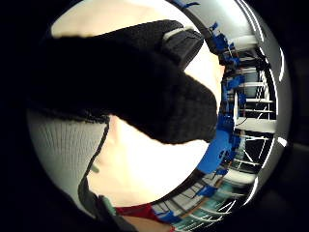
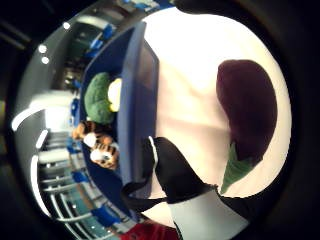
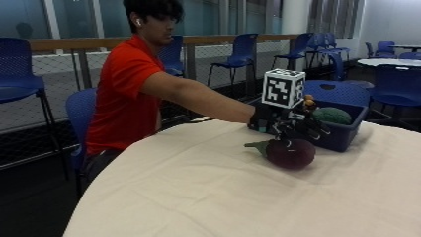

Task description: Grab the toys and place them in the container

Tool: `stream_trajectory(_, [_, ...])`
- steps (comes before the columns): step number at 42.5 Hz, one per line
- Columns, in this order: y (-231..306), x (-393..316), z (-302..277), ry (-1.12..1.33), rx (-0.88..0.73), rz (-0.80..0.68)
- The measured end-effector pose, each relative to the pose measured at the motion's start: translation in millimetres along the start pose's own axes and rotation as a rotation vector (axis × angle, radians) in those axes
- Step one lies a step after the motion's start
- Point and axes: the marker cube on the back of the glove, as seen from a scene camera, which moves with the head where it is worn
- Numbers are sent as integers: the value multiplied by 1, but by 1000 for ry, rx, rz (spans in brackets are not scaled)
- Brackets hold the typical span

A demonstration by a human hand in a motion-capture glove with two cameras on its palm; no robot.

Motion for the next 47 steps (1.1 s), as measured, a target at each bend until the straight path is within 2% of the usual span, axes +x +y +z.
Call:
stream_trajectory(15, [-14, 14, 51, -22, -88, 72])
stream_trajectory(26, [-13, 14, 55, 34, -80, 108])
stream_trajectory(33, [-8, 7, 45, 127, -18, 77])
stream_trajectory(37, [-2, -1, 31, 99, -14, 54])
stream_trajectory(47, [13, -35, -57, 93, 88, -11])
